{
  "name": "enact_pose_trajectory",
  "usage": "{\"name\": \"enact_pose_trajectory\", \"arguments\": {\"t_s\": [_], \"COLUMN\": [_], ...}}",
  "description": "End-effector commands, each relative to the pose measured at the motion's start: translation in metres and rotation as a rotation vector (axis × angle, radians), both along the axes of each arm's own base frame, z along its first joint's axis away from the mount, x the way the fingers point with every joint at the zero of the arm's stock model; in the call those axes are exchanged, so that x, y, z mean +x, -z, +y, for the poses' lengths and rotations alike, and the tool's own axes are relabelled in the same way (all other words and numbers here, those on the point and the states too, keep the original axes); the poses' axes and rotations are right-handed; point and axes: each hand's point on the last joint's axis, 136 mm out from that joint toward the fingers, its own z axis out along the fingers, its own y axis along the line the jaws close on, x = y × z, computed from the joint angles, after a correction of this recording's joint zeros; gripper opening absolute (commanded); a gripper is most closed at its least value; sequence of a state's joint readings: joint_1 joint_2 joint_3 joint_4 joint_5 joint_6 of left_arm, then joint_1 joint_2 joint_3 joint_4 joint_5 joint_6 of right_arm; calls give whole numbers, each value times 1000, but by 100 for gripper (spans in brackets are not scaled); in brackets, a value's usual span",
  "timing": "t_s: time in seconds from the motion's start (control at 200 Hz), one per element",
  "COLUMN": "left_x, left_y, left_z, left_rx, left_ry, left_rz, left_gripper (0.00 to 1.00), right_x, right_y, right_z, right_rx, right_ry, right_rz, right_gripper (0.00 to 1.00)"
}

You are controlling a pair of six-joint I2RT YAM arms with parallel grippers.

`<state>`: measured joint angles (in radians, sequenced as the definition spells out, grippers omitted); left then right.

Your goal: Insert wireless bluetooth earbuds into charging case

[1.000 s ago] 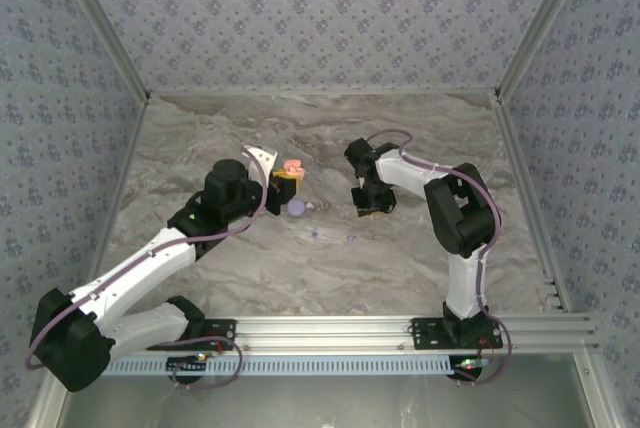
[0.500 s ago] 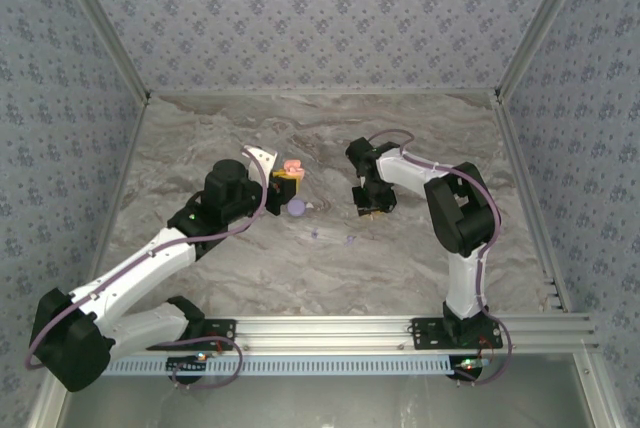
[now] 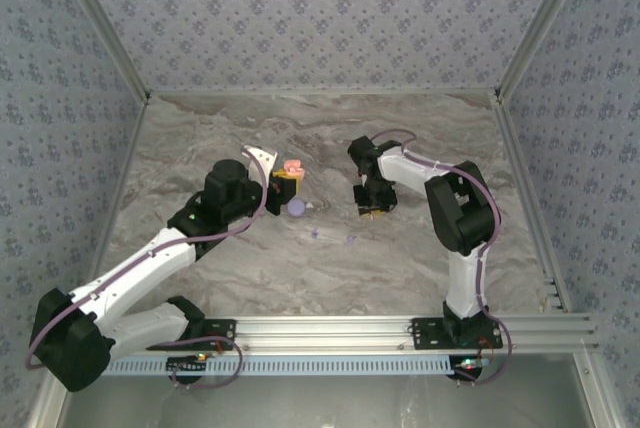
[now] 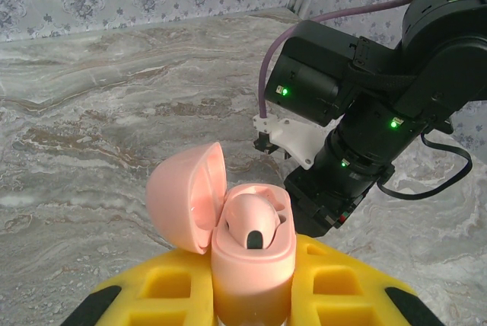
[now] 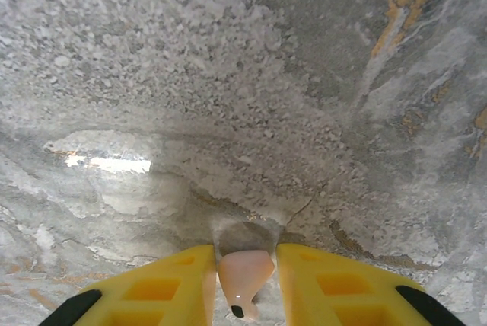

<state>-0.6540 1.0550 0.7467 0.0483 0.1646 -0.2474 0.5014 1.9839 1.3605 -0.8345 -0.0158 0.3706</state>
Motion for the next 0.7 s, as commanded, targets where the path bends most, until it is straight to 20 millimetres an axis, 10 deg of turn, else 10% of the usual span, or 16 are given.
{"name": "enact_pose_trajectory", "arguments": {"t_s": [0.0, 0.695], "left_x": [0, 1], "left_y": [-11, 20], "left_z": [0, -9], "left_rx": [-24, -39], "left_ry": [5, 20], "left_rz": [-23, 48], "left_gripper": [14, 15], "right_x": [5, 12], "right_y": [23, -14], "right_z": [3, 6], "right_rx": [8, 109], "right_ry": [24, -77], "right_rz": [19, -137], "right_gripper": [27, 22]}}
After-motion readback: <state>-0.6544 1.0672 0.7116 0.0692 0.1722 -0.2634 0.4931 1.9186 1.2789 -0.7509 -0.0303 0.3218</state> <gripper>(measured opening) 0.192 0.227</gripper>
